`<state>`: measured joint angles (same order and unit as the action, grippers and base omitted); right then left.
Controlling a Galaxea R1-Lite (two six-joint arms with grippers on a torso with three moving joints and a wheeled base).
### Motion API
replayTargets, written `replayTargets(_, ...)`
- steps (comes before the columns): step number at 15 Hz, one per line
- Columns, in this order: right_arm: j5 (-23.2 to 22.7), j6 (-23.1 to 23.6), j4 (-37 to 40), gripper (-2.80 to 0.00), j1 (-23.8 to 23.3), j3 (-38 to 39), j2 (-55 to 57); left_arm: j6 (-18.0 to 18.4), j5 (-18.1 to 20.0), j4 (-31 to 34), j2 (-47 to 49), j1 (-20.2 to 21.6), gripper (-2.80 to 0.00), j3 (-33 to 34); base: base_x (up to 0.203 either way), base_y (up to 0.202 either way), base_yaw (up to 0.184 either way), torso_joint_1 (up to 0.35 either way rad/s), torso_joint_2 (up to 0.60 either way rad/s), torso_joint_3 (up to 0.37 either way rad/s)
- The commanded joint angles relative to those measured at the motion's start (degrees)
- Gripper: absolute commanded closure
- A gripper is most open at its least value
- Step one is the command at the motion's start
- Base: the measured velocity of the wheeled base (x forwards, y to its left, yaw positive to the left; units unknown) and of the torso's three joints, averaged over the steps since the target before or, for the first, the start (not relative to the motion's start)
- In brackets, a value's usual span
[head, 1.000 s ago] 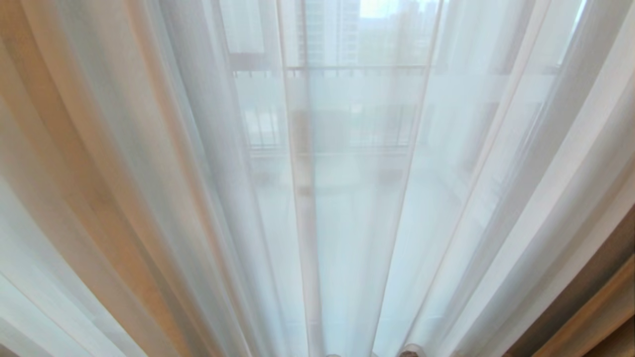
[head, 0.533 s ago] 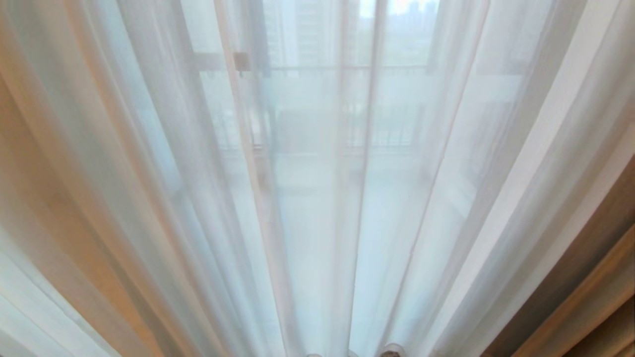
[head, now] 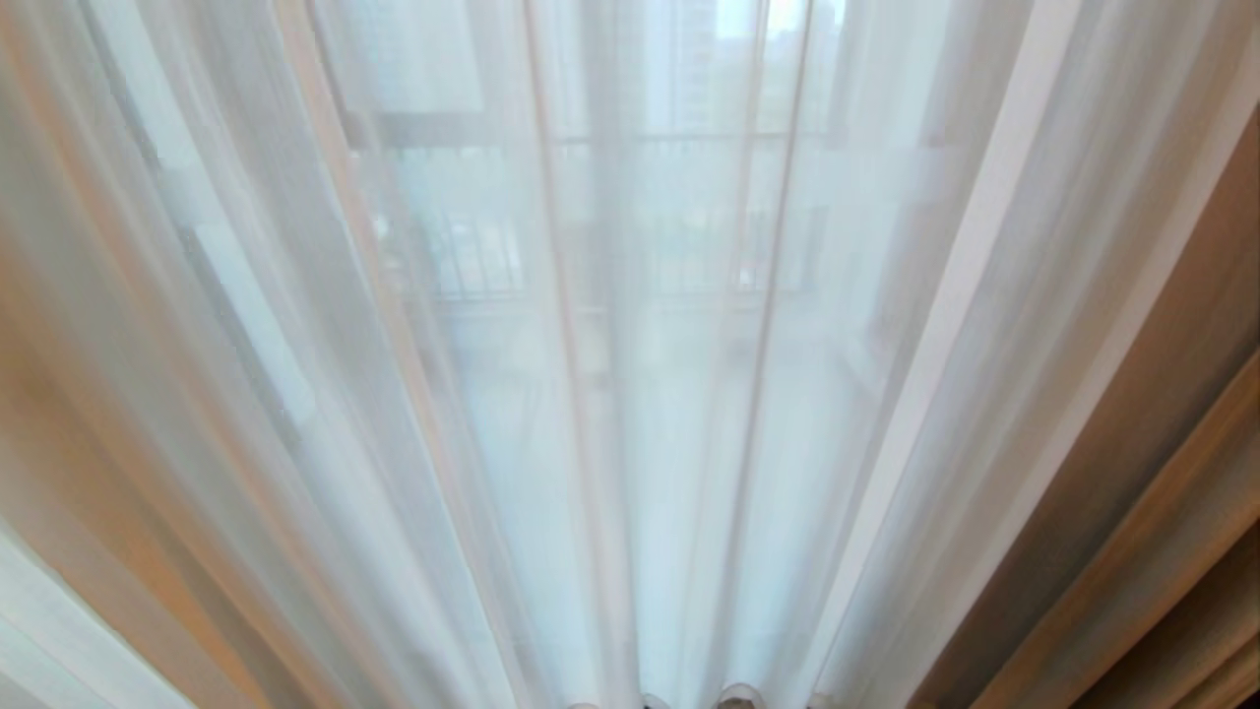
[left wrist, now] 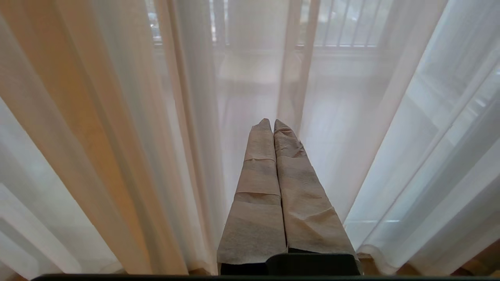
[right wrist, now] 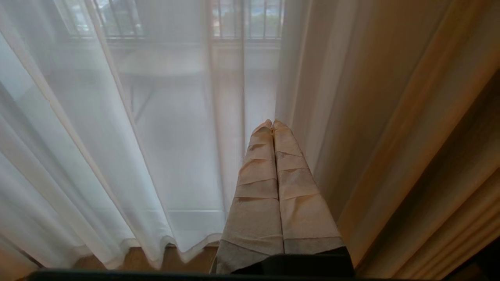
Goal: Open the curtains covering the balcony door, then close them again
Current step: Close the outer curtains on both sides
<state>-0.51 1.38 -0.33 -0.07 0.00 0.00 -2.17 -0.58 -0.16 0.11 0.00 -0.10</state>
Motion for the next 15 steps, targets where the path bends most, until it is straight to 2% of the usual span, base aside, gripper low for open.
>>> replayTargets(1,-0.02,0.03,-0.02,0.00,-0.01,0.00,0.00,-0.03,-0.03,-0.02,-0.11,0.00,0.00,0.01,0.000,-0.177,0.003,0.010,0.01,0.001)
replayTargets(11,-0.02,0.03,-0.02,0.00,-0.01,0.00,0.00,0.06,-0.12,0.03,-0.11,0.00,0.00,0.01,0.000,-0.178,0.001,0.001,0.00,0.002)
replayTargets(15,-0.02,0.03,-0.02,0.00,-0.01,0.00,0.00,-0.03,-0.12,0.07,-0.11,0.00,0.00,0.01,0.000,-0.019,0.001,0.002,0.00,0.001)
